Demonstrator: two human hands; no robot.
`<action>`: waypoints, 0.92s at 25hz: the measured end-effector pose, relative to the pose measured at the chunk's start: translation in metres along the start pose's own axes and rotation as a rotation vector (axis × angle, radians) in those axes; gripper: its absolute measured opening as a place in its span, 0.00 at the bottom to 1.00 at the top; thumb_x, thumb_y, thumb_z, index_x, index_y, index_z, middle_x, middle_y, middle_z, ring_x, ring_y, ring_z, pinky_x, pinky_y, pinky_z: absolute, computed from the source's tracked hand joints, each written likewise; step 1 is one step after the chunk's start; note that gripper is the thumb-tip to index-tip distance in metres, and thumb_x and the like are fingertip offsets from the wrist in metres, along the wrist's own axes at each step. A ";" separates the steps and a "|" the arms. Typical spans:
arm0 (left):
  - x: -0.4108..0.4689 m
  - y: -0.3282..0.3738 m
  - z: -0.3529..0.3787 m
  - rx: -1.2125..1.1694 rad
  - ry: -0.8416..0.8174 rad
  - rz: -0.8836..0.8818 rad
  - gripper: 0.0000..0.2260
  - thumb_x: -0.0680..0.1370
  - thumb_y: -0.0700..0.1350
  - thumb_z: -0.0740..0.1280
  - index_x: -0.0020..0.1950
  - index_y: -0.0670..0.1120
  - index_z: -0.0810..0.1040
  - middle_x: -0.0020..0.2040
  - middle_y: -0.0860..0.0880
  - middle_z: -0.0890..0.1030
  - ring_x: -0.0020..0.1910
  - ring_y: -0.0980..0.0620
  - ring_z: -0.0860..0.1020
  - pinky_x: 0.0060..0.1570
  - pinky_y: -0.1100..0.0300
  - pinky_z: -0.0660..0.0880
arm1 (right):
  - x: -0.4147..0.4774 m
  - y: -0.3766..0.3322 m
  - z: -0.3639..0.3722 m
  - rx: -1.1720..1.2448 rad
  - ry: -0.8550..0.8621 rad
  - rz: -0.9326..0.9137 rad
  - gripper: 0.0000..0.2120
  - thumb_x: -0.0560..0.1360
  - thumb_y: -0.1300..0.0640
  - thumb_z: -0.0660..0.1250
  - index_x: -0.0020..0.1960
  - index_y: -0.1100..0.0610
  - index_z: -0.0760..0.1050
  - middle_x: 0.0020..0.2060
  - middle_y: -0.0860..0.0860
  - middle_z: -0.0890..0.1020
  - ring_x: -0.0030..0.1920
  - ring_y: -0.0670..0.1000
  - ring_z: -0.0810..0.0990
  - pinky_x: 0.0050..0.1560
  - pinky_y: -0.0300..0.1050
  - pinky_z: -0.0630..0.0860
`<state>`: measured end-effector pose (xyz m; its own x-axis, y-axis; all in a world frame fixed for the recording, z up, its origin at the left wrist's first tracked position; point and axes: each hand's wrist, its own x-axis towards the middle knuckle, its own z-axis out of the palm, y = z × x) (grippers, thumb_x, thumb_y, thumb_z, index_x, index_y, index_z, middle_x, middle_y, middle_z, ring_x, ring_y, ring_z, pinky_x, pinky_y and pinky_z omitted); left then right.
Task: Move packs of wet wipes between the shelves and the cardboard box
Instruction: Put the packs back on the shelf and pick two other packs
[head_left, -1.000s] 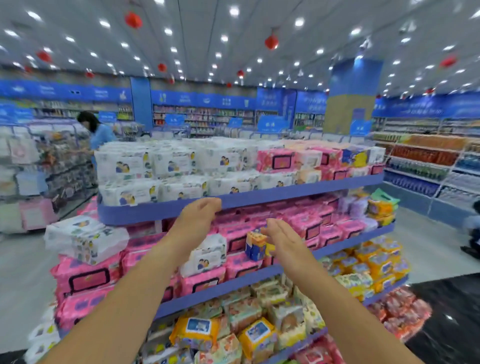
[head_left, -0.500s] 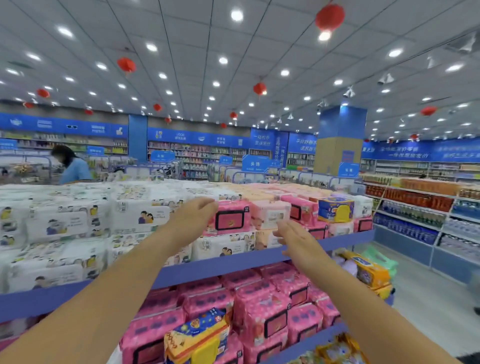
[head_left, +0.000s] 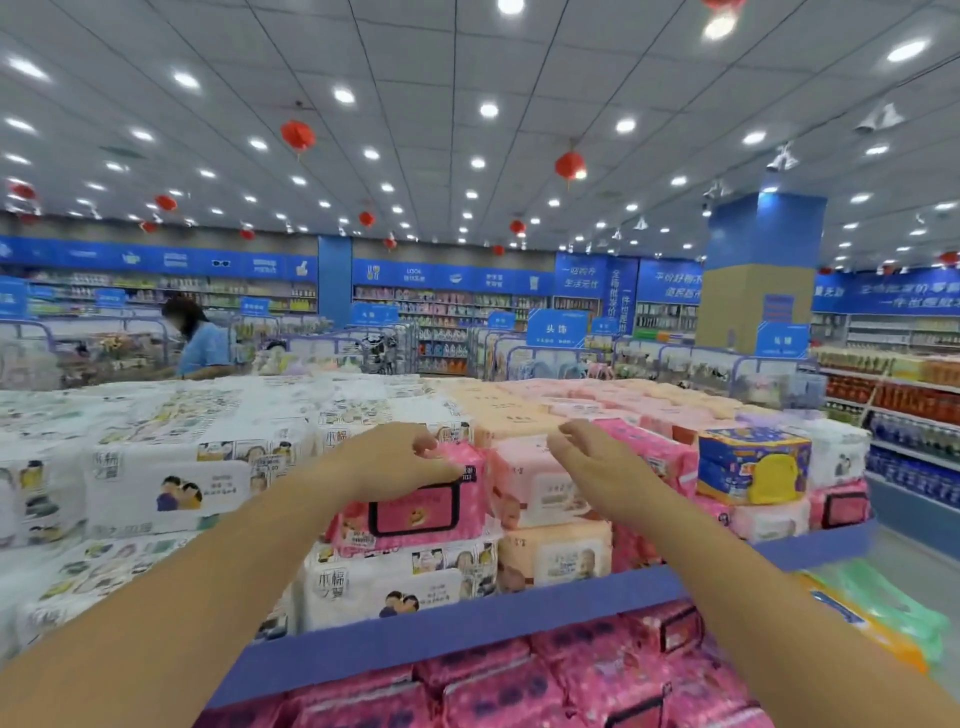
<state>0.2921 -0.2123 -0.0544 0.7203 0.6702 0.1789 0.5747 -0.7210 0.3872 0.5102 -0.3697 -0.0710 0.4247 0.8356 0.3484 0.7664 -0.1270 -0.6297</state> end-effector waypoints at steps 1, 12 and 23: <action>0.006 0.001 0.000 0.154 -0.043 -0.011 0.40 0.70 0.70 0.70 0.76 0.50 0.69 0.71 0.52 0.72 0.68 0.49 0.73 0.68 0.51 0.72 | 0.017 0.009 -0.005 -0.129 -0.065 -0.031 0.31 0.81 0.39 0.61 0.78 0.52 0.61 0.75 0.50 0.68 0.73 0.53 0.69 0.66 0.49 0.69; 0.025 0.013 0.008 0.440 -0.084 -0.301 0.37 0.56 0.70 0.78 0.55 0.53 0.70 0.51 0.54 0.71 0.46 0.52 0.76 0.45 0.50 0.82 | 0.134 0.060 -0.011 -0.701 -0.469 -0.362 0.38 0.56 0.30 0.77 0.57 0.50 0.70 0.51 0.47 0.73 0.49 0.49 0.74 0.53 0.51 0.77; -0.237 0.003 -0.016 0.257 0.246 -0.426 0.38 0.59 0.68 0.80 0.61 0.54 0.71 0.53 0.56 0.78 0.46 0.53 0.78 0.47 0.54 0.77 | -0.027 -0.041 0.004 -0.519 -0.465 -0.568 0.31 0.58 0.37 0.81 0.49 0.50 0.70 0.44 0.49 0.78 0.41 0.50 0.79 0.45 0.51 0.78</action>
<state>0.1171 -0.3709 -0.0811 0.3094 0.9110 0.2727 0.8938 -0.3765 0.2437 0.4652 -0.3851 -0.0580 -0.2364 0.9637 0.1241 0.9706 0.2402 -0.0162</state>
